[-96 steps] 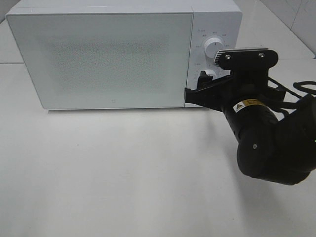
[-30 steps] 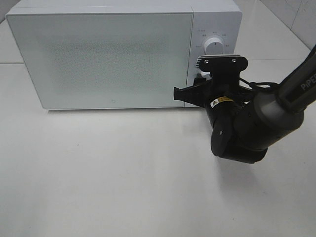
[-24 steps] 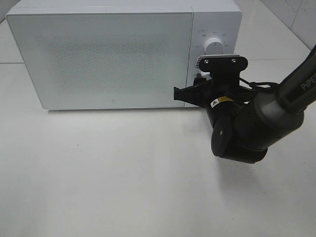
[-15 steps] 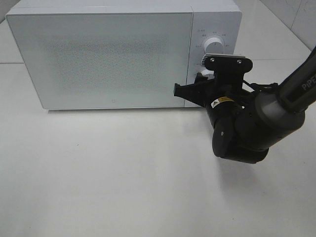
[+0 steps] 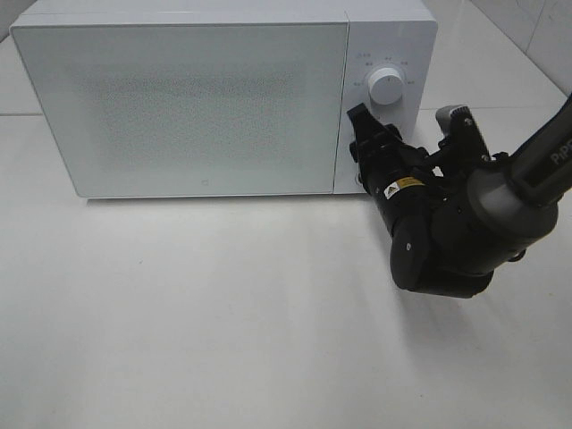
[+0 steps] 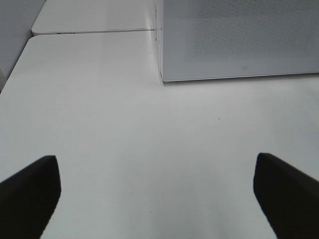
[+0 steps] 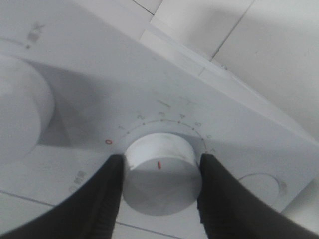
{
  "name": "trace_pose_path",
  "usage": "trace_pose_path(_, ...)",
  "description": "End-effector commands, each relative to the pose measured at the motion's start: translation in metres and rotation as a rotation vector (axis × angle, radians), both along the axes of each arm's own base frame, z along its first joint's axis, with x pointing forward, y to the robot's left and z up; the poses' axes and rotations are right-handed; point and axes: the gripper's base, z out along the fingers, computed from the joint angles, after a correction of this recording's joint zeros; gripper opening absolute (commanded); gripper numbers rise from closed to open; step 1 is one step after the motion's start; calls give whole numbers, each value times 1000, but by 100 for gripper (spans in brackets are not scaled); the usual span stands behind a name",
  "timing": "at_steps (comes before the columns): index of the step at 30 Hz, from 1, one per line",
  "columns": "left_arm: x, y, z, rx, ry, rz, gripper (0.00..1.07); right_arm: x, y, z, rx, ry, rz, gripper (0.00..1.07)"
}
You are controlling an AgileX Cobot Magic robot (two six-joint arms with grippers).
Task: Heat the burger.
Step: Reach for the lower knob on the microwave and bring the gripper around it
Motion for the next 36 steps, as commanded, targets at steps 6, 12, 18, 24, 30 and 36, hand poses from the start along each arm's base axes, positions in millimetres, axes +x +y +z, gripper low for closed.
trace_pose_path(6,-3,-1,0,-10,-28,4,98,7,20,28,453,-167,118,0)
trace_pose_path(12,-3,-1,0,-10,-28,4,98,7,20,28,691,-136,96,0)
trace_pose_path(18,-3,-1,0,-10,-28,4,98,7,21,28,726,-130,102,0)
trace_pose_path(24,-3,-1,0,-10,-28,4,98,7,20,28,727,-131,94,0)
trace_pose_path(30,-3,-1,0,-10,-28,4,98,7,18,28,733,-144,66,0)
trace_pose_path(36,-3,-1,0,-10,-28,4,98,8,12,27,719,-157,-1,12)
